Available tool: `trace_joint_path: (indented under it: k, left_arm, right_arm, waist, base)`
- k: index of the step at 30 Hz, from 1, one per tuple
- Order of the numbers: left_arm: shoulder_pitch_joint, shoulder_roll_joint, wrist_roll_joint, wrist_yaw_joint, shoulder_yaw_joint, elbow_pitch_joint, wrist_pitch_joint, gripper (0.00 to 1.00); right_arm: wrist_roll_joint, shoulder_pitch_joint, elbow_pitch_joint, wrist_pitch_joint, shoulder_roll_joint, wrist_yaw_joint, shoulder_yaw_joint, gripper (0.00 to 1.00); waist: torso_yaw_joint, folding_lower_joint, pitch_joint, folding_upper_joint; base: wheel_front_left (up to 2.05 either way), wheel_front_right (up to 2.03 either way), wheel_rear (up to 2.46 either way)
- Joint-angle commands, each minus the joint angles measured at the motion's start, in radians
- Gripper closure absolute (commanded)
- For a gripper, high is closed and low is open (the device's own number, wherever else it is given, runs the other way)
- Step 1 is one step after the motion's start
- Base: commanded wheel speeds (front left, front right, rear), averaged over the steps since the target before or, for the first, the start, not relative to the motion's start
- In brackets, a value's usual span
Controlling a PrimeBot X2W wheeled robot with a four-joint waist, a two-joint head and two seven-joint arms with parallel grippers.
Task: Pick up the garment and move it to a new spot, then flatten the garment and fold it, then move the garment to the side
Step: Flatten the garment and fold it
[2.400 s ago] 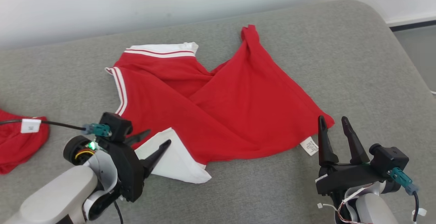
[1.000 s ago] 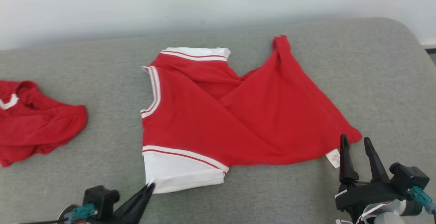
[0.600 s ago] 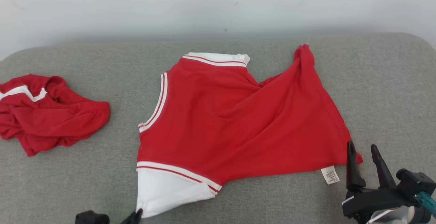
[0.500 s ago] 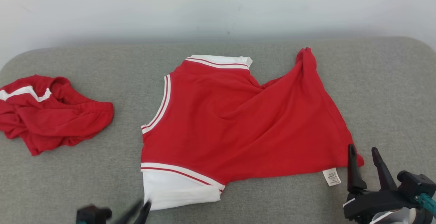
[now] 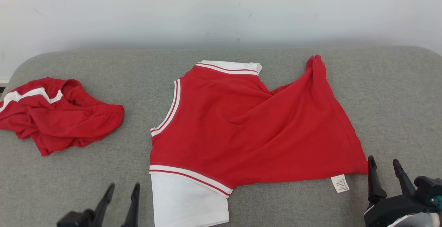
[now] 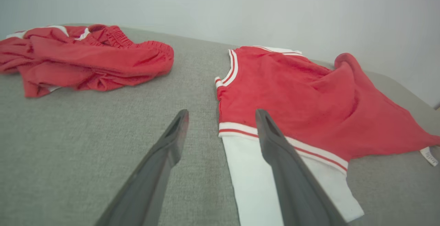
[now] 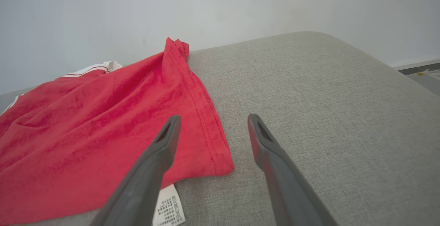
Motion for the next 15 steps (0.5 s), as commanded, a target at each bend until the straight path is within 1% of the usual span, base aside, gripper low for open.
trace_joint_path:
  k: [1,6,12,15]
  left_arm:
    - [0.016,-0.014,0.025,-0.009,0.002,0.027,-0.003,0.00]
    - [0.042,-0.074,0.033,-0.043,-0.029,0.137,-0.001,0.00]
    - [0.033,-0.124,0.015,-0.071,-0.067,0.254,0.010,0.00]
    - [0.028,-0.139,0.005,-0.087,-0.074,0.295,0.013,0.00]
  right_arm:
    - [-0.009,-0.005,0.012,0.000,-0.007,-0.002,-0.006,0.00]
    - [-0.029,-0.028,0.071,-0.001,-0.015,-0.002,-0.022,0.00]
    - [-0.029,-0.081,0.165,-0.011,-0.026,-0.002,-0.013,0.00]
    - [-0.028,-0.113,0.217,-0.019,-0.031,-0.002,-0.006,0.00]
  waist:
    - [0.000,0.0001,0.000,0.0000]
    - [-0.001,0.0001,0.014,0.0000]
    - [-0.003,0.0001,0.031,0.0000]
    - [-0.002,0.0001,0.037,0.0000]
  base:
    - [0.00,0.00,0.00]
    - [0.00,0.00,0.00]
    - [0.00,0.00,0.00]
    - [0.00,0.00,0.00]
